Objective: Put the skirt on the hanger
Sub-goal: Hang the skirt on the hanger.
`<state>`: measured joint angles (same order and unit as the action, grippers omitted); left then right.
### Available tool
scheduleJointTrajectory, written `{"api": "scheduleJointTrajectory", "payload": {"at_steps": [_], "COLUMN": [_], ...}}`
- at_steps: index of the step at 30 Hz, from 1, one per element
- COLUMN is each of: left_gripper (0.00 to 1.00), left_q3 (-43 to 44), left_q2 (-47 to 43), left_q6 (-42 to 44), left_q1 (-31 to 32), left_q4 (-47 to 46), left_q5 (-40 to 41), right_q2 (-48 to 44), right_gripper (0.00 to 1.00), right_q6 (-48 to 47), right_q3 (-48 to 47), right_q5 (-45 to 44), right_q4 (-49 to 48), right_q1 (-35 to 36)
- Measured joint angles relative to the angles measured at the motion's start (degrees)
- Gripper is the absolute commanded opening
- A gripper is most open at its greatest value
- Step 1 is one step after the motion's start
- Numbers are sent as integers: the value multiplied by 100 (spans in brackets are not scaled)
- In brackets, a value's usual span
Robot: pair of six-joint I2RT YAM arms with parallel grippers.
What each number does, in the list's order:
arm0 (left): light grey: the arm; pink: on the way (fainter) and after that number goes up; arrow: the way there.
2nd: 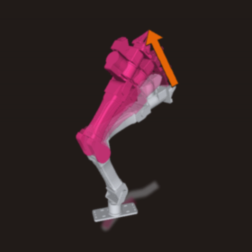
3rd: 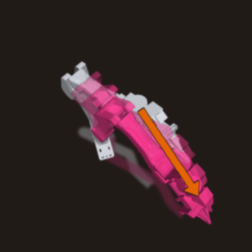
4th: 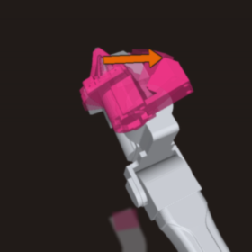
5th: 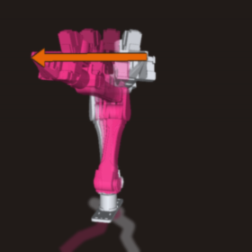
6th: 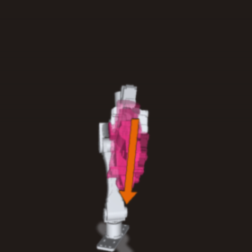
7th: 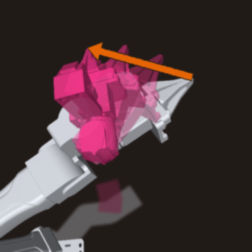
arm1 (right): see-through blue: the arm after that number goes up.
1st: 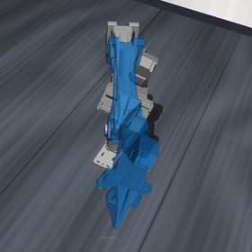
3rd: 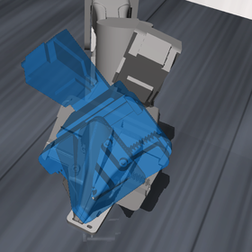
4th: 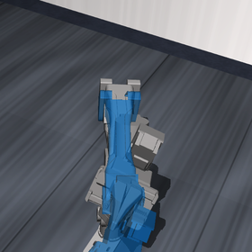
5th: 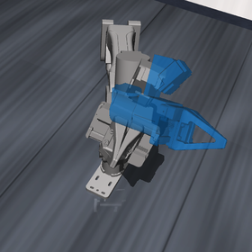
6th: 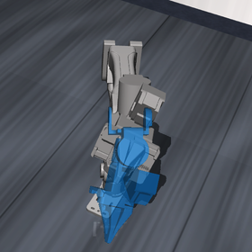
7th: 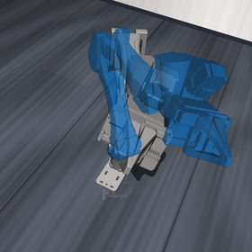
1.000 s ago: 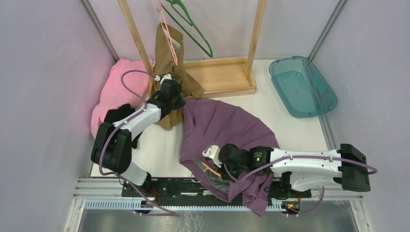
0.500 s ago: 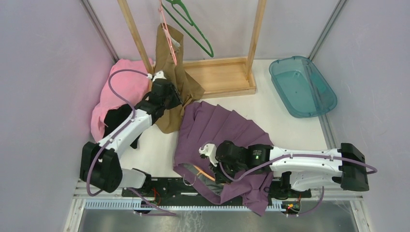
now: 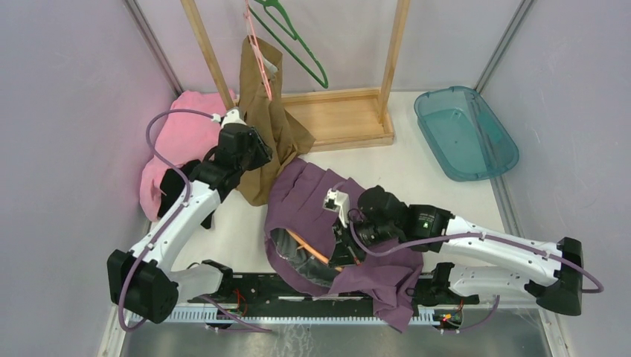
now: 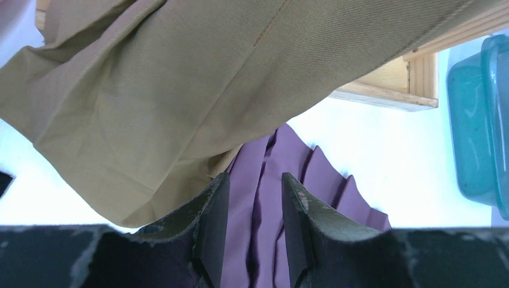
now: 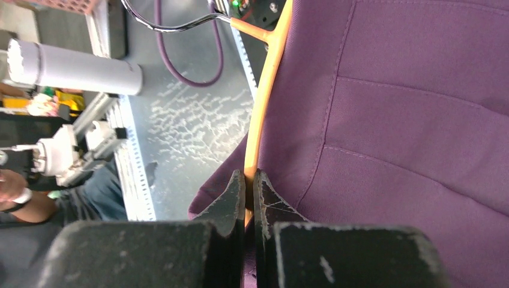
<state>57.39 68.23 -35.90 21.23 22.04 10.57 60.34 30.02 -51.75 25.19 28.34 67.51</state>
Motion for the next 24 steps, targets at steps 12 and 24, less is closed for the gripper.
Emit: {"api": "scheduleJointTrajectory", "payload": {"at_steps": [12, 24], "left_gripper": [44, 43], "left_q3": [33, 33], "left_q2": [-610, -831], "left_q6": [9, 9], "left_q1": [0, 0], "left_q4": [485, 579], "left_q5": [341, 435], "right_q2": [-437, -927], "right_gripper": [1, 1], "right_q6": [483, 535], "right_q3": [-310, -894], "right_q5": [802, 1220], "right_q4": [-42, 389], "right_q1": [-942, -2033]}}
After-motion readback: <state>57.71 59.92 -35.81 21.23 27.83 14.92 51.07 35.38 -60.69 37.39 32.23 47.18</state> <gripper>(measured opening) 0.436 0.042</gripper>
